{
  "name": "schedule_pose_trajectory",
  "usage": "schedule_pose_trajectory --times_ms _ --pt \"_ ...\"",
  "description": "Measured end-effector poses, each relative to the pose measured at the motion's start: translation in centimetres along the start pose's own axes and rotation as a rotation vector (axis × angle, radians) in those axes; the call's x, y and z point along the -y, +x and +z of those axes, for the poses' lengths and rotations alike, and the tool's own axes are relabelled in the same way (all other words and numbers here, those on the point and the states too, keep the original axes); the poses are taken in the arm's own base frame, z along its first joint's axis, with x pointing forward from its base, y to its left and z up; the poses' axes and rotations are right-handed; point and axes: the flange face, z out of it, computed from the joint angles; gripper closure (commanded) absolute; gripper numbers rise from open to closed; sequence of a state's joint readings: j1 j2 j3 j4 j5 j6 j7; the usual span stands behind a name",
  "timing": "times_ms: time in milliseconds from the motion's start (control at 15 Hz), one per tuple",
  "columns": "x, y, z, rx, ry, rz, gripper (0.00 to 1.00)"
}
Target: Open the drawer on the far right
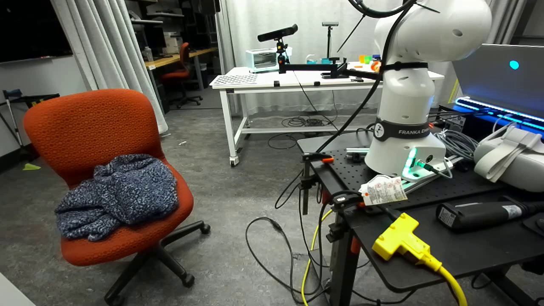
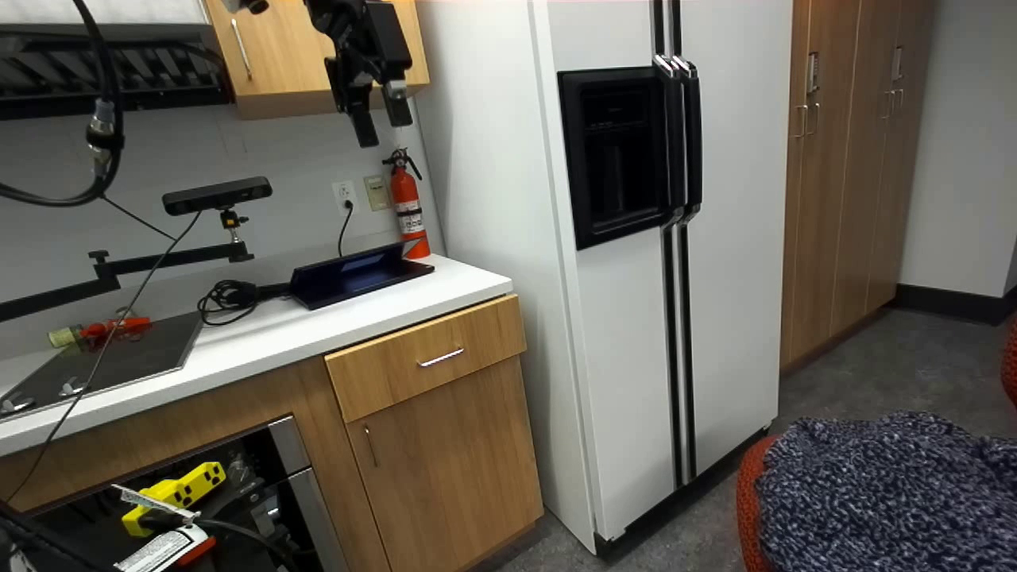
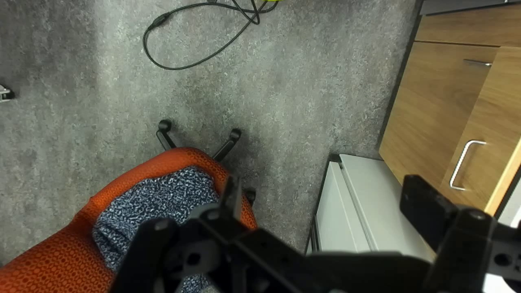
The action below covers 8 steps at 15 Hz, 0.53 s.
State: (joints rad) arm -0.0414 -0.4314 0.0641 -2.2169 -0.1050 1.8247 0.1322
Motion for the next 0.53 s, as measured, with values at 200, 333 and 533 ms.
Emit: schedule_pose_trajectory --times_ms 200,333,533 --pt "0.0 0.0 0.1 0.002 0.0 -0.001 0.0" --pt "0.6 2.1 0.8 -0.034 0.009 -0.011 0.0" --pt "2.4 7.3 4.6 -0.072 0.029 -0.039 0.0"
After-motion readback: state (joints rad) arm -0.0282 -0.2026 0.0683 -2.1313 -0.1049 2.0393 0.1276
